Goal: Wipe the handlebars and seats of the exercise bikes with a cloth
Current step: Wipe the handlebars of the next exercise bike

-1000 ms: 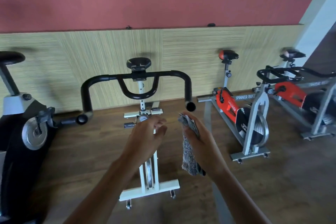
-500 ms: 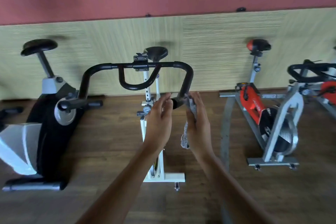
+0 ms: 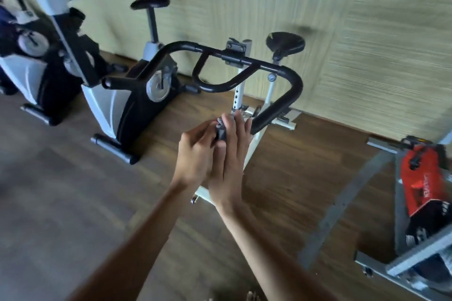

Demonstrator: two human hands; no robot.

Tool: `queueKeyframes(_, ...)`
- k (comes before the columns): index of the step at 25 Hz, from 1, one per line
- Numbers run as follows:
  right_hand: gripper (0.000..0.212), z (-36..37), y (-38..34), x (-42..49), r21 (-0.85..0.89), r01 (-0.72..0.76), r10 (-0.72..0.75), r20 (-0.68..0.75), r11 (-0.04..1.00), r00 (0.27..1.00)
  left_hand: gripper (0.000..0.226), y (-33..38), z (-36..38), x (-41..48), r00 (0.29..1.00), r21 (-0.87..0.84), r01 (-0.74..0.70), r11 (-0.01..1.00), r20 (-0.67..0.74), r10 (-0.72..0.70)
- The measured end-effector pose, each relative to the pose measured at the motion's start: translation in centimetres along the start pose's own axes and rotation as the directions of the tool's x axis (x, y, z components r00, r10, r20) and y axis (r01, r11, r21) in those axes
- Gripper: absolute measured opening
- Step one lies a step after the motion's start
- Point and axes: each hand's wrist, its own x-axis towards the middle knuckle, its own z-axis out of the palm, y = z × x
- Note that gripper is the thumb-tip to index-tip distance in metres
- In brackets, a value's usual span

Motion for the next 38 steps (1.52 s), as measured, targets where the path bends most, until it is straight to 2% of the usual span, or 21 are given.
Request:
queueKeyframes(4,0.049,-0.9,3.7,1.1,-0.034,0.019,-0.019,-0.006,0.999,1.0,0.034,-0.4,0.8,0.1,0.998,-0.149,0.042,0.988,-0.029,-0.047)
queueKeyframes(9,0.043,-1.1,5.6,1.5,0.025,-0.012,0.013,-0.03,1.0,0.999,0.028,-1.4,1.5,0.1,0.99,-0.137,0.042,0.99,-0.127,-0.06)
queueKeyframes(11,0.04,-1.4,6.3,1.8,-0.029,0.07,-0.07,0.002,0.997,0.998,0.029,-1.6,2.4,-0.3,0.976,-0.022,-0.029,0.999,-0.215,0.024)
queueKeyframes(12,0.039,-1.9,7.1,2.1,-0.072,0.115,-0.113,0.032,0.991,0.993,0.03,-1.9,2.9,-0.9,0.944,0.153,-0.093,0.984,-0.301,0.135)
queueKeyframes(13,0.038,-2.4,8.0,2.6,-0.117,0.158,-0.152,0.059,0.98,0.987,0.03,-2.3,3.6,-1.5,0.877,0.377,-0.168,0.911,-0.365,0.313)
queueKeyframes(14,0.038,-3.0,9.0,3.1,-0.158,0.193,-0.182,0.08,0.968,0.98,0.031,-2.7,4.5,-2.1,0.789,0.6,-0.242,0.762,-0.335,0.514)
queueKeyframes(15,0.039,-3.6,10.0,3.6,-0.194,0.218,-0.202,0.099,0.957,0.974,0.033,-3.2,5.7,-2.7,0.728,0.745,-0.3,0.596,-0.225,0.648)
queueKeyframes(16,0.038,-4.2,11.0,4.3,-0.225,0.247,-0.224,0.125,0.942,0.967,0.034,-3.9,7.2,-2.8,0.707,0.818,-0.336,0.466,-0.108,0.699)
queueKeyframes(18,0.041,-5.5,13.2,5.6,-0.294,0.351,-0.305,0.189,0.889,0.933,0.036,-5.7,10.2,-2.1,0.735,0.874,-0.322,0.363,-0.011,0.678)
queueKeyframes(21,0.046,-7.7,16.1,8.8,-0.337,0.493,-0.415,0.28,0.802,0.866,0.048,-8.4,14.4,0.4,0.807,0.935,-0.094,0.342,-0.13,0.576)
queueKeyframes(24,0.037,-10.3,17.7,12.3,-0.311,0.51,-0.406,0.343,0.802,0.847,0.061,-9.5,16.9,2.1,0.834,0.956,0.124,0.267,-0.246,0.495)
queueKeyframes(27,0.04,-12.9,19.5,16.2,-0.241,0.453,-0.346,0.379,0.858,0.858,0.064,-9.7,18.5,2.9,0.819,0.941,0.29,0.173,-0.338,0.464)
queueKeyframes(30,0.042,-14.1,20.4,18.2,-0.124,0.364,-0.297,0.371,0.923,0.88,0.072,-9.7,20.6,3.7,0.831,0.933,0.334,0.132,-0.358,0.427)
queueKeyframes(33,0.038,-14.0,20.0,18.2,-0.032,0.295,-0.263,0.372,0.955,0.89,0.073,-10.0,22.8,4.8,0.832,0.918,0.357,0.174,-0.397,0.388)
queueKeyframes(35,0.036,-13.9,20.2,18.3,-0.045,0.3,-0.261,0.381,0.953,0.887,0.073,-9.9,23.6,5.3,0.813,0.895,0.394,0.211,-0.446,0.373)
queueKeyframes(38,0.036,-14.1,21.0,19.1,-0.046,0.326,-0.281,0.401,0.944,0.872,0.072,-10.0,23.9,5.3,0.813,0.897,0.392,0.205,-0.442,0.378)
